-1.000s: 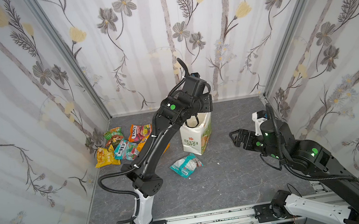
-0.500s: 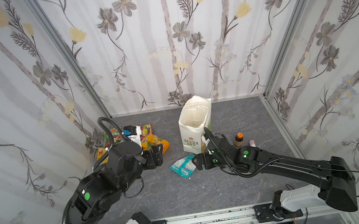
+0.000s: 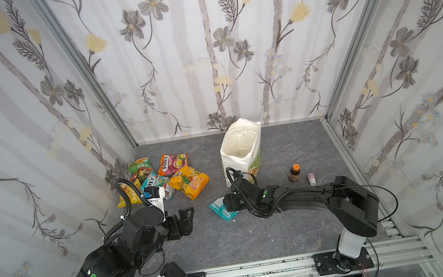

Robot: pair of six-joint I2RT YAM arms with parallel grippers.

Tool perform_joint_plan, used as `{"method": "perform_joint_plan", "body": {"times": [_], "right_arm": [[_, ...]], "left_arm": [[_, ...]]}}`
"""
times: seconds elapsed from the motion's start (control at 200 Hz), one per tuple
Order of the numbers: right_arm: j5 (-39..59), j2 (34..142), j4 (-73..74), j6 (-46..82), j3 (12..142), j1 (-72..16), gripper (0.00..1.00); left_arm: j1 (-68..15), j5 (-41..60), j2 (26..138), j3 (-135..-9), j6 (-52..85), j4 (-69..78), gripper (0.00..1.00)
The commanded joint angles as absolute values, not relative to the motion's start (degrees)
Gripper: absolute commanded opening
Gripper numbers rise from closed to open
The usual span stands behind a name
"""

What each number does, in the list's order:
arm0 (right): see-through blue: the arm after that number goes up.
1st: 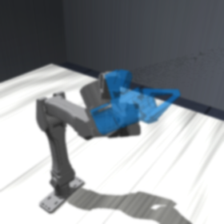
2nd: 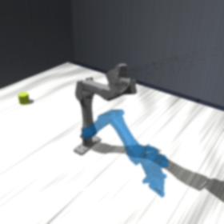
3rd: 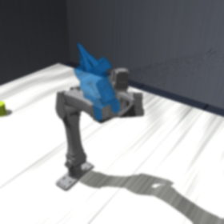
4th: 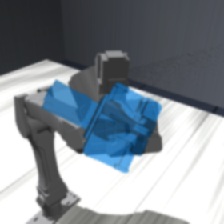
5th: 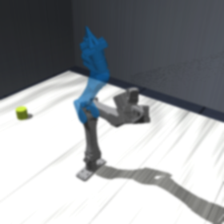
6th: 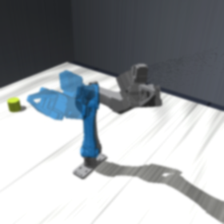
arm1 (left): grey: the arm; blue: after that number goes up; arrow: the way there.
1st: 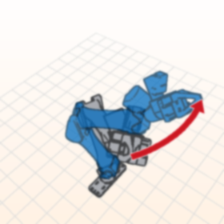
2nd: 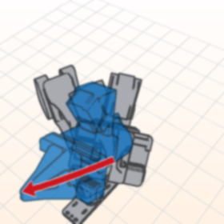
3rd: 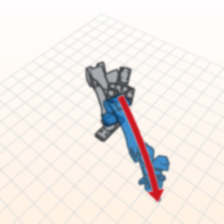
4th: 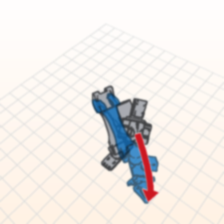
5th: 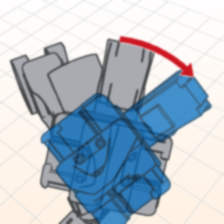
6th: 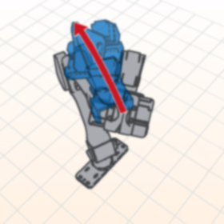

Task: Take the snacks out of the paper bag
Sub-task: 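Grasp the teal packet lying on the table with the right gripper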

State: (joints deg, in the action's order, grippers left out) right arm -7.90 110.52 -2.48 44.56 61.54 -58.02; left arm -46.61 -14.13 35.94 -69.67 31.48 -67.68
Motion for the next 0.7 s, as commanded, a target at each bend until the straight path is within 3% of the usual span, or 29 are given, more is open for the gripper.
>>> {"method": "perform_joint_plan", "body": {"times": [0.0,0.2,0.345,0.56,0.695], "right_arm": [[-8.9,111.5,-0.5,45.6,61.9,-58.6,0.75],[-11.0,113.0,-4.2,44.6,61.1,-61.5,0.62],[-12.6,113.0,-6.3,44.5,61.8,-62.4,0.32],[-14.9,110.9,-9.6,43.6,66.3,-63.6,0.00],[-16.3,108.8,-11.1,43.2,69.9,-64.6,0.00]], "left_arm": [[-46.5,-15.0,38.0,-71.1,28.5,-68.1,0.99],[-46.5,-14.0,44.0,-73.4,25.8,-69.1,1.00],[-45.9,-14.6,45.8,-74.9,28.1,-69.4,1.00],[-41.9,-13.1,49.4,-80.0,27.5,-71.7,1.00],[-37.9,-10.8,52.1,-82.8,25.9,-72.7,1.00]]}}
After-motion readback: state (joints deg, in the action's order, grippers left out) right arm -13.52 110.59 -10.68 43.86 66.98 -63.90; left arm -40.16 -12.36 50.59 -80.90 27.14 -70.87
